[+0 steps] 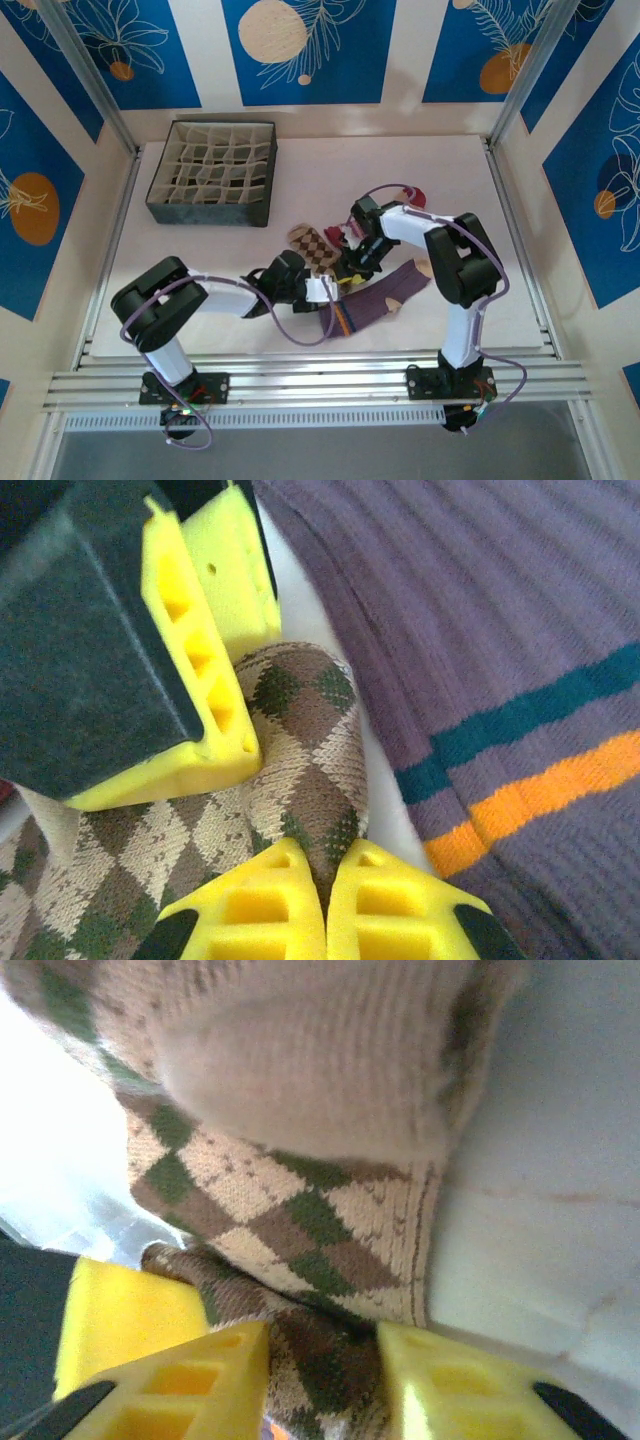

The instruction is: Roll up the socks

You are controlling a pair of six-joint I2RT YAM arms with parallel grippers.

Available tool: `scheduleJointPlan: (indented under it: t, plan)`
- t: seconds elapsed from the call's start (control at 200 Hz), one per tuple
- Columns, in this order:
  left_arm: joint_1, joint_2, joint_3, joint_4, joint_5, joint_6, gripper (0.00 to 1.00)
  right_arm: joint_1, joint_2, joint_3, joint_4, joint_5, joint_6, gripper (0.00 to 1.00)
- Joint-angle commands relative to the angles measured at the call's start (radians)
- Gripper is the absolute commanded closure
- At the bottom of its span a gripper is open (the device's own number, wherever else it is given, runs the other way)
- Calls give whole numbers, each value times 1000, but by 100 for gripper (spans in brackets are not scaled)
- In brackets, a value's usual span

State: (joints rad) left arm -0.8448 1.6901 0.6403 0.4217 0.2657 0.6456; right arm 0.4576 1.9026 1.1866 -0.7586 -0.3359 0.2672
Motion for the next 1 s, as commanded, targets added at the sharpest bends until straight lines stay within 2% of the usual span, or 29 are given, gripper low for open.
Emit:
scheduleJointPlan:
  t: [0.0, 0.135, 0.295, 0.435, 0.75, 0.995]
  plan:
    - [42, 19, 47, -184, 191, -136, 100, -37, -106, -61, 91, -12, 31, 64]
    - [99, 62, 110, -289, 331, -242, 100, -60, -173, -126, 201, -91, 52, 63]
    - [153, 114, 180, -384, 430, -366, 100, -59, -179, -176, 295, -183, 61, 63]
    - [206, 159, 208, -391, 501, -487, 100, -58, -165, -214, 360, -232, 65, 62]
    - [277, 230, 207, -358, 534, -659, 100, -59, -120, -255, 423, -250, 71, 62]
    - [300, 269, 210, -357, 530, -729, 100, -56, -90, -275, 470, -278, 76, 62]
